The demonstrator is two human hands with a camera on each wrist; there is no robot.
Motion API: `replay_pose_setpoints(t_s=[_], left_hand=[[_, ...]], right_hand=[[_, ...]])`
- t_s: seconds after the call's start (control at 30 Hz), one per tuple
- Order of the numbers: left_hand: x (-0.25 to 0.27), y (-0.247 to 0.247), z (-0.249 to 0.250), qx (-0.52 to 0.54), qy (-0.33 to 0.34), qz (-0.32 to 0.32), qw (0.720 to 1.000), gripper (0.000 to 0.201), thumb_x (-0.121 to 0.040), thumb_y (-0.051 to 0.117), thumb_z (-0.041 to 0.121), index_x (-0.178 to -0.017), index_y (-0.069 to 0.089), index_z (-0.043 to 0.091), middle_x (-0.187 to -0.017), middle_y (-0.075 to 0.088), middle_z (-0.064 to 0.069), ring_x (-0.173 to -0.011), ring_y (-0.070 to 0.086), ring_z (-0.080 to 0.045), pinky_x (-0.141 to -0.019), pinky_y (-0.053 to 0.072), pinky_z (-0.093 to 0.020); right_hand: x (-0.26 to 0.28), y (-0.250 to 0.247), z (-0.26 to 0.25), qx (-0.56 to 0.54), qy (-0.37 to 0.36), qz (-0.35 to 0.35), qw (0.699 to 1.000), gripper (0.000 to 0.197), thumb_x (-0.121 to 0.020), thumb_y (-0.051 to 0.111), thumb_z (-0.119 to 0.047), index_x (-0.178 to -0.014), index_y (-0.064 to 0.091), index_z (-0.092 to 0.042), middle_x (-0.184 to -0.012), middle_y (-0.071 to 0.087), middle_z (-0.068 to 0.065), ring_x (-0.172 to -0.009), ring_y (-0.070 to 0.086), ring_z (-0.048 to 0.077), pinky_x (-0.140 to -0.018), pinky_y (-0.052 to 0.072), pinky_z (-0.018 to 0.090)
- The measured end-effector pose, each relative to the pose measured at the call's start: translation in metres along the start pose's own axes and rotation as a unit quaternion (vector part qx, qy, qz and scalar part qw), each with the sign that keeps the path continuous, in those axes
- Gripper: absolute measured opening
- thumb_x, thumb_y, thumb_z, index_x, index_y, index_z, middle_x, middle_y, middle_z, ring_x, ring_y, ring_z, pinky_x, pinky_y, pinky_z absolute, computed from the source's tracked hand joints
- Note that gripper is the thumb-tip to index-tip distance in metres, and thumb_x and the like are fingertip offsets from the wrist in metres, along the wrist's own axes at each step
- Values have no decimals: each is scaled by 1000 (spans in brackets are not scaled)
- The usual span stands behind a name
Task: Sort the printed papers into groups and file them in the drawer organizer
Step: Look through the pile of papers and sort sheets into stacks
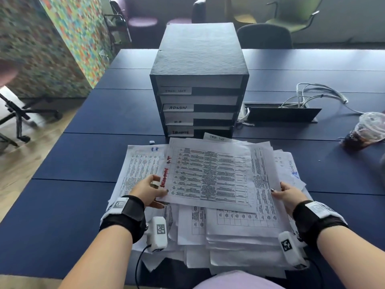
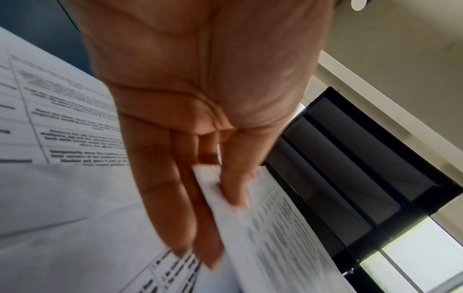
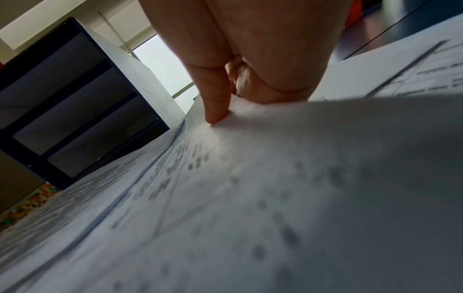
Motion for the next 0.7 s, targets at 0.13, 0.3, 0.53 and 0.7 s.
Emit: replay_pose_setpoints(t_s=[0.13,0.3,0.53,0.7], left_hand=[[-5,-26,7,42,70,141,987,22,-93,49,-1,-97,58,18,-96,63,-15,-68,63,-27,-42,54,-30],[-5,-65,13,-4,91,249,964,38,-89,39,-6,-102,66,17,-91,66,-9,-74,60,-26,-67,53,-32],[-15,-80,19,-25,98,256,961,41,-89,40,-6,-105,68,20,-97,70,-8,-77,62,-24,-73,49,-28],[-16,-71,27,-20,104,235,966,43,-90,39,-5,-104,69,23,-95,69,-4,-72,62,-17,-67,50,-24]], right_hand=[[4,-2,-4,-27,-14,9,999,22,-89,49,8,-106,55,-5,-81,61,12,-68,55,24,-61,51,30],[1,-21,-8,-28,-25,42,998,26,-88,50,8,-111,57,-3,-90,62,17,-81,57,31,-85,49,48],[10,-57,-24,-97,-34,58,993,23,-90,43,8,-100,59,-6,-63,70,3,-59,65,24,-68,56,39],[24,-67,-46,-199,-58,35,978,32,-88,39,9,-85,64,-10,-64,71,2,-53,67,16,-50,57,29]])
Point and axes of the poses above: each hand's wrist, its own x-axis away from the middle knuckle, its own y-axis out of the palm, z = x × y, the point moved 6 cm from there along -x, towards the middle knuckle
